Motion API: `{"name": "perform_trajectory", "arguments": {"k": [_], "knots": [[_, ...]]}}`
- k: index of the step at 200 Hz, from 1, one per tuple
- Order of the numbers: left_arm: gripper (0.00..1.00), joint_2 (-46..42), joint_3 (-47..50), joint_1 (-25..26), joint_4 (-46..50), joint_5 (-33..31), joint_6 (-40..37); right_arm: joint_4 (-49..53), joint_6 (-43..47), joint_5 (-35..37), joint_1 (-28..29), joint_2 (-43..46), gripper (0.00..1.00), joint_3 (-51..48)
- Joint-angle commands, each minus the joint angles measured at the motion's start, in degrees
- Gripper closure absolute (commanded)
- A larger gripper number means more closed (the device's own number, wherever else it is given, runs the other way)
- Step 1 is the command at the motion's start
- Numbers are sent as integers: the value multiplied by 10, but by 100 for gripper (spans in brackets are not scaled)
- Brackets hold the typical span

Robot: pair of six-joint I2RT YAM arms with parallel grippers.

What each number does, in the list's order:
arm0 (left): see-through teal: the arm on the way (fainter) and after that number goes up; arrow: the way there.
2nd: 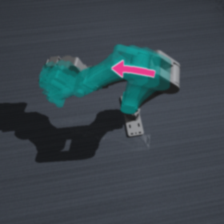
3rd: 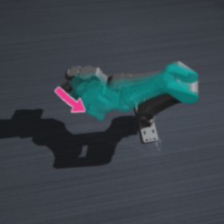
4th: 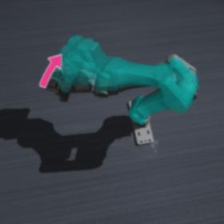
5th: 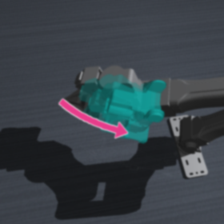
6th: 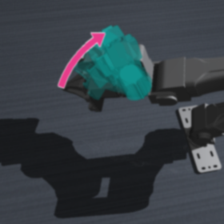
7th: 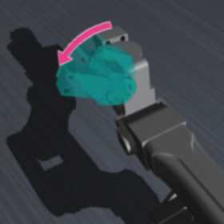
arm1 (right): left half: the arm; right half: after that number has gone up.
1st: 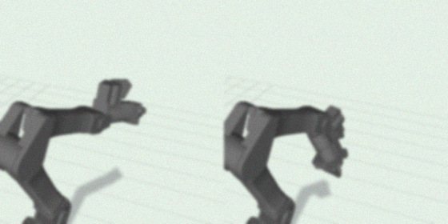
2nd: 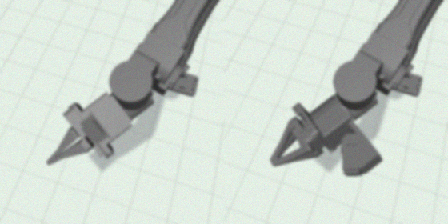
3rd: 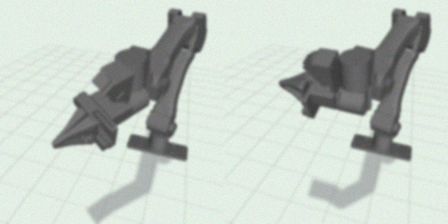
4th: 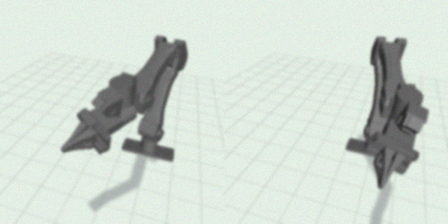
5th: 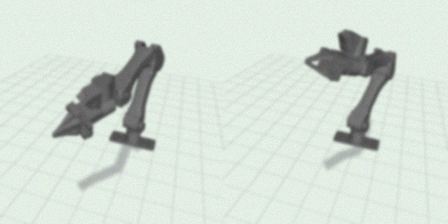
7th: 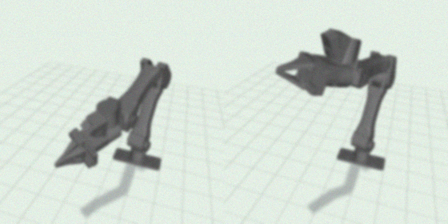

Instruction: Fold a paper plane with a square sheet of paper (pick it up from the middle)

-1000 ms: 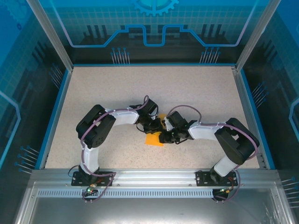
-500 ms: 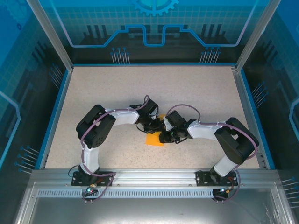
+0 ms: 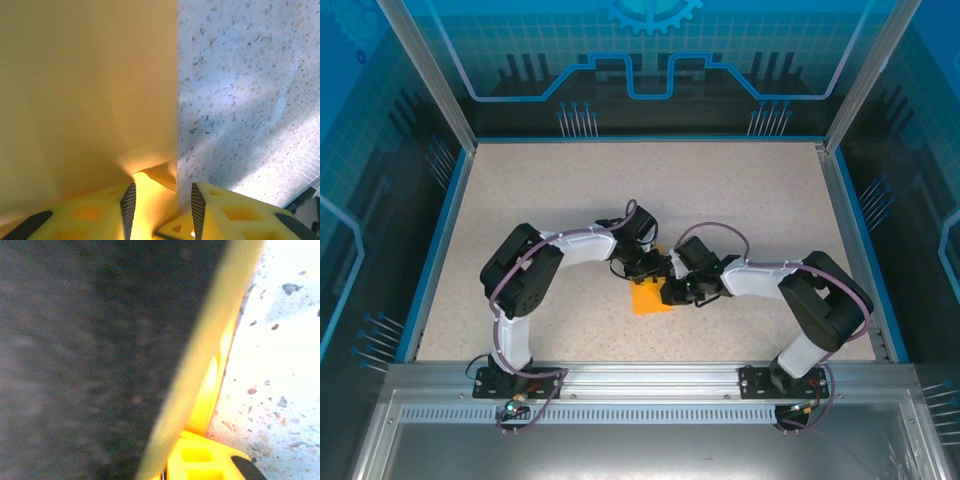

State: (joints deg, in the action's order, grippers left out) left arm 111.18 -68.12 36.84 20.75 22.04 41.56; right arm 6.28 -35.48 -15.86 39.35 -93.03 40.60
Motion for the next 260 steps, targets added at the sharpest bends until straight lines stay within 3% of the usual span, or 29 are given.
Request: {"name": "perform_trajectory", "arguments": {"k": [1, 66, 122, 155, 260], "knots": [[57, -52, -6, -7, 18, -16, -19, 32, 14, 14, 7, -28, 91, -13], [59, -96, 43, -10, 17, -5, -10, 32, 17, 12, 8, -33, 91, -10], [78, -69, 67, -9, -24, 16, -2, 34, 17, 11, 7, -37, 91, -5], [83, -56, 77, -9, -24, 14, -9, 37, 18, 12, 8, -37, 91, -4], [91, -28, 94, -21, 8, -48, -48, 44, 18, 15, 8, -27, 91, -9]]}}
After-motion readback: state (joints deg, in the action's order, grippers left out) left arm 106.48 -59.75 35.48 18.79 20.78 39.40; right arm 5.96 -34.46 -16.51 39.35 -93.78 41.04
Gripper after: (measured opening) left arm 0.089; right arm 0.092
